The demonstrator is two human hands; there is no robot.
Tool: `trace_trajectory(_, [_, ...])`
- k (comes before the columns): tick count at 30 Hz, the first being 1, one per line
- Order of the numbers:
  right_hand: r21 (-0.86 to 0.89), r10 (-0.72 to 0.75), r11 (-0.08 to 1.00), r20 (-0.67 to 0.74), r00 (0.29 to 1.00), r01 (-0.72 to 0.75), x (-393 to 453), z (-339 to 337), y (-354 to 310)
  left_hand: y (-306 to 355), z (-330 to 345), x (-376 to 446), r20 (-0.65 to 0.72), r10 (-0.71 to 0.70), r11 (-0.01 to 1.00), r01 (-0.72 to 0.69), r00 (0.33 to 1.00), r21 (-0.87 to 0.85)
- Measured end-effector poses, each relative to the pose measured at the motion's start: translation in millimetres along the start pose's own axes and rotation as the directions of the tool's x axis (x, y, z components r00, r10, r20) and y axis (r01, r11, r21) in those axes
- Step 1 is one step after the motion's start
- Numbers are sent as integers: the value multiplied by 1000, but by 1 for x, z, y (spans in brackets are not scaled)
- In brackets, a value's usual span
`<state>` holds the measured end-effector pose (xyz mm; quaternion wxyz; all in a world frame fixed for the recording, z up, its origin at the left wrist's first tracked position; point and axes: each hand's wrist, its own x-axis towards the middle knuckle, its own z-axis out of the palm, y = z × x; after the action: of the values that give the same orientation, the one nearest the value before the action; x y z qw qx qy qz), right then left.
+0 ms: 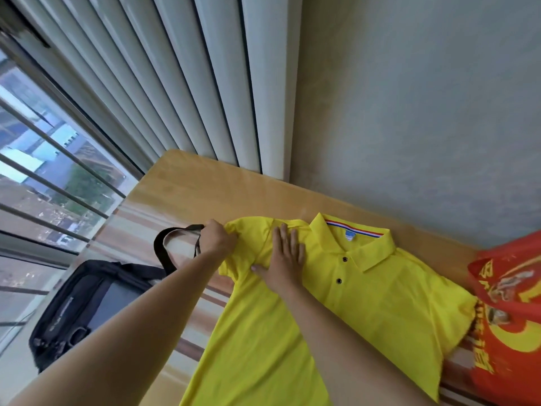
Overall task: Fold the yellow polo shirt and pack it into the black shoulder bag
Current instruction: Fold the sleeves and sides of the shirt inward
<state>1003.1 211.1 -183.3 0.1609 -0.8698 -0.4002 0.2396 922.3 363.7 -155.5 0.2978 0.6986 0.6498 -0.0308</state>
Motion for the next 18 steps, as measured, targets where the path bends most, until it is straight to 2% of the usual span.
trace_trajectory(3, [3, 12, 1000, 21, 1000, -12, 1, -1, 0, -4, -10, -3, -54, 50, 994, -44, 997, 100])
trace_trajectory(6, [12, 15, 1000, 2, 1000, -15, 1, -3, -1, -7, -13, -9, -119, 211, 963, -186, 970, 195])
trace_trajectory(10, [-17, 3, 1000, 9, 1000, -3, 0, -8, 0, -3, -18, -19, -154, 258, 960, -236, 954, 148])
trace_trajectory(13, [-4, -16, 1000, 60, 998, 16, 0, -14, 0, 3, -22, -34, -155, 430, 889, -387, 889, 246])
trace_trajectory(15, [156, -19, 987, -48, 999, 27, -4, -25, 1, 11, -22, -53, -62, 576, 799, -545, 815, 255])
trace_trajectory(17, [272, 55, 962, -243, 968, 13, -14, -42, 3, 17, -19, -77, 184, 663, 730, -681, 726, 60])
trace_trajectory(18, [325, 130, 945, -283, 950, -33, -20, -51, 6, 19, -17, -89, 323, 656, 739, -668, 682, -90])
